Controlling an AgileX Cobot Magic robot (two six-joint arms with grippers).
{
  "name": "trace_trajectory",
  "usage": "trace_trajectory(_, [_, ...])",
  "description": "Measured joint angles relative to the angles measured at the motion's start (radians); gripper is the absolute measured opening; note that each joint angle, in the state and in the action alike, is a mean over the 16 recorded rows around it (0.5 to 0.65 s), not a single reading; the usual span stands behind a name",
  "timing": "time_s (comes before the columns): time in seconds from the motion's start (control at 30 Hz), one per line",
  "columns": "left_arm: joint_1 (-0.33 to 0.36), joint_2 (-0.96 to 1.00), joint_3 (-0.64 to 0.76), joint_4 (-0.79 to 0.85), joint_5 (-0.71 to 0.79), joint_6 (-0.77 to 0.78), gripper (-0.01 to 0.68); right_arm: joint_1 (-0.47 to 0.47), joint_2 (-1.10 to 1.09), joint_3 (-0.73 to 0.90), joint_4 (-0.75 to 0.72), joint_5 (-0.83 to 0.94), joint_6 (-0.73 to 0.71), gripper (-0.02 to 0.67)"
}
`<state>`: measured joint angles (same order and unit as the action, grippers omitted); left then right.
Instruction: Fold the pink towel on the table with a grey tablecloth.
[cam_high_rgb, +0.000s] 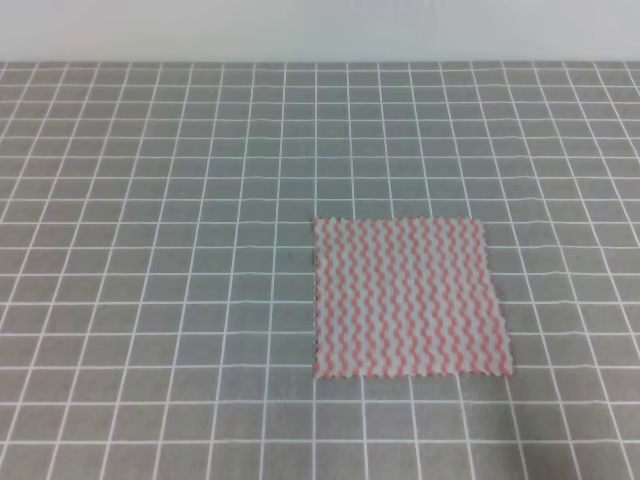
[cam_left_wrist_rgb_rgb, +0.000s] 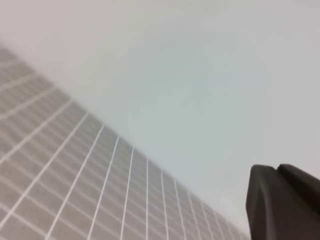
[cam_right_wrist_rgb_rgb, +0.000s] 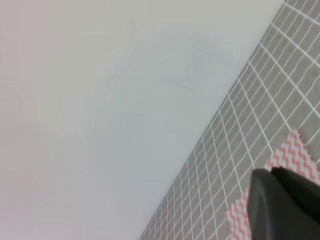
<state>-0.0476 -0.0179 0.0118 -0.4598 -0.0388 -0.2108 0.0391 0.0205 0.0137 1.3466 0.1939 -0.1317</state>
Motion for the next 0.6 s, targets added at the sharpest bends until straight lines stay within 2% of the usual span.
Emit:
trace_trajectory(0.2, [0.000, 0.002, -0.001, -0.007, -0.073, -0.012, -0.002, 0.000, 0.000, -0.002, 0.002, -0.003, -0.001, -0.018])
trace_trajectory(0.6, [0.000, 0.001, 0.000, -0.008, -0.142, -0.037, -0.002, 0.000, 0.001, 0.000, -0.119, 0.057, -0.038, -0.018])
